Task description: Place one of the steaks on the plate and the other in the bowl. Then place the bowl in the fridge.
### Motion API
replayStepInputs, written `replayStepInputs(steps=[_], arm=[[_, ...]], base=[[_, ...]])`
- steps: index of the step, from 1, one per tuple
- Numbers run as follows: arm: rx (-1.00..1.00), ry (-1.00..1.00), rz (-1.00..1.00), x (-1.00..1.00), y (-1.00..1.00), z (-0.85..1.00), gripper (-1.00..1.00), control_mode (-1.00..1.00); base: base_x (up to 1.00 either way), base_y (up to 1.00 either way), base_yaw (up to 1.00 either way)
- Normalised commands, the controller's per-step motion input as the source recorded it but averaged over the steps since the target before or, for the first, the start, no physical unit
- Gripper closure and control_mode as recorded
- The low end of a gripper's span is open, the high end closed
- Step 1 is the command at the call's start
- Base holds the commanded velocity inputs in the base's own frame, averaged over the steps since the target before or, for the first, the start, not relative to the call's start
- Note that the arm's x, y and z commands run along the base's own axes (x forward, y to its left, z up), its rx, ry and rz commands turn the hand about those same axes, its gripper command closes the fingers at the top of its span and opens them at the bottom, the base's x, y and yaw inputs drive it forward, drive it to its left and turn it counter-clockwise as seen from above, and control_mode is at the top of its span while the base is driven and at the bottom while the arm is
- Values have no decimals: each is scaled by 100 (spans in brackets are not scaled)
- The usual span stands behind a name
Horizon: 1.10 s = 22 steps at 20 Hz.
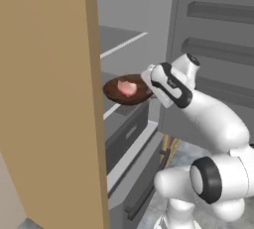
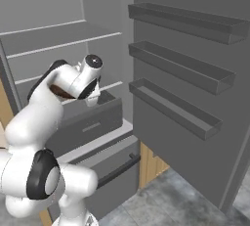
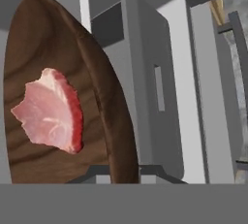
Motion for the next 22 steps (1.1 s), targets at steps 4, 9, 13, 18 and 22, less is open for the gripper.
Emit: replayStepInputs(steps=[4, 9, 13, 18, 22], arm=[[0, 0, 3, 40, 38, 0, 100, -100], [0, 0, 3, 81, 40, -6, 100, -100], [0, 0, 2, 81, 29, -18, 100, -100], [0, 1, 0, 75, 20, -34, 100, -100], [0, 0, 0, 41, 4, -37, 100, -100]], base=[[0, 0, 0], [0, 0, 0], [0, 0, 0], [0, 0, 0], [0, 0, 0]])
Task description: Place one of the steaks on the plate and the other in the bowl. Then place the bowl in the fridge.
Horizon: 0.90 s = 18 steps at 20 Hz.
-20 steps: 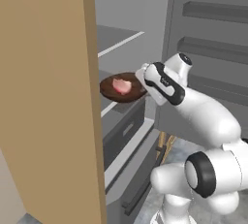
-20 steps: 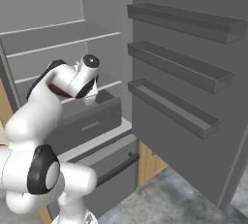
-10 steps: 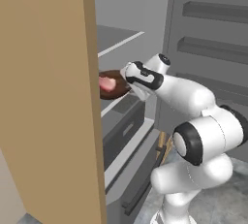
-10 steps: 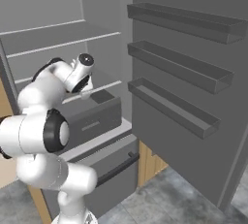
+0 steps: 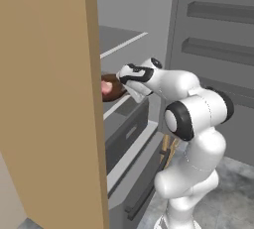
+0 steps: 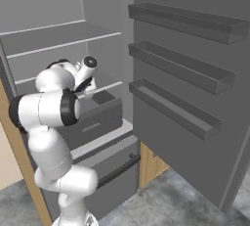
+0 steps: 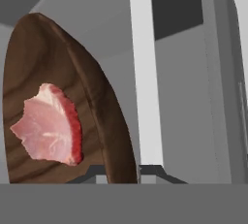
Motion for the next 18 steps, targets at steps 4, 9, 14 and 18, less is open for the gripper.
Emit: replayStepInputs(steps=[4, 9, 14, 18], arm=[[0, 0, 0, 25, 1, -32, 100, -100], [0, 0, 0, 20, 6, -33, 100, -100], [0, 0, 0, 22, 19, -11, 100, -100], [-2, 1, -3, 22, 33, 1, 100, -100]], base=[[0, 0, 0], [0, 0, 0], [0, 0, 0], [0, 0, 0]])
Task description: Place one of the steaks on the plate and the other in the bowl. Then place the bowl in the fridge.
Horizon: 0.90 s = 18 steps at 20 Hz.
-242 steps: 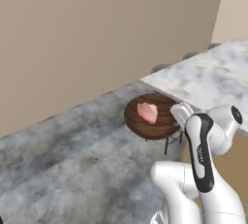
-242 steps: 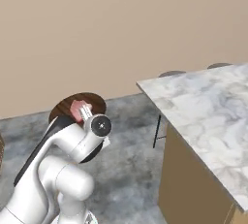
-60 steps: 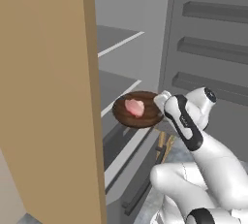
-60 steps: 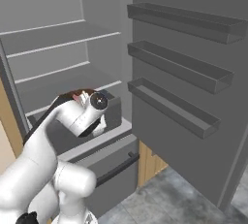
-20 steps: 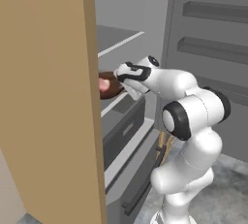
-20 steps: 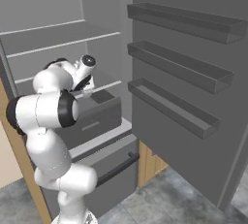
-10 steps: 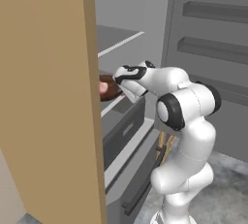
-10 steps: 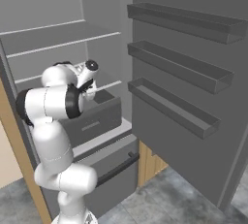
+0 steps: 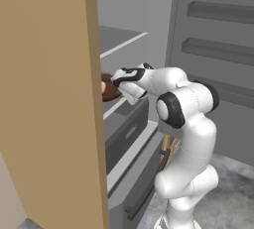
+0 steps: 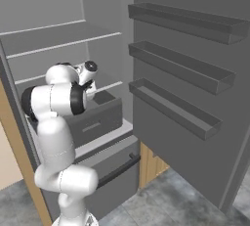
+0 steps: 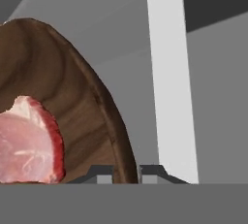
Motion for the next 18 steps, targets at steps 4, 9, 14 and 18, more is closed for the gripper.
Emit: replayStepInputs(steps=[4, 9, 14, 18], arm=[[-4, 3, -5, 26, 40, 1, 100, -100], [-3, 4, -4, 29, 35, 1, -100, -100], [-2, 4, 0, 18, 5, 0, -100, -100], [12, 0, -2, 3, -43, 6, -100, -100]], base=[[0, 0, 0], [0, 0, 0], [0, 0, 0], [0, 0, 0]])
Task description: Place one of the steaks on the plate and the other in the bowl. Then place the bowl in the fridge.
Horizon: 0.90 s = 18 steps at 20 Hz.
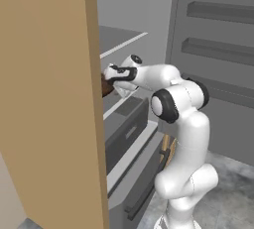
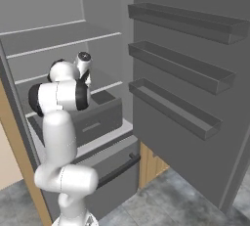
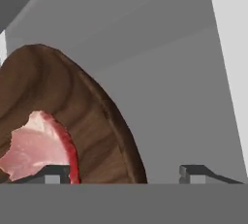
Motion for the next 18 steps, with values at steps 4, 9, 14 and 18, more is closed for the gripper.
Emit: replayStepInputs(steps=[4, 9, 14, 18], arm=[[29, -6, -5, -10, -59, 13, -100, -100], [17, -3, -2, -40, -35, 48, -100, -100], [3, 0, 0, -64, -61, 29, -100, -100], [3, 0, 0, -91, -48, 47, -100, -100]], base=[[0, 0, 0], [0, 0, 0], [0, 0, 0], [0, 0, 0]])
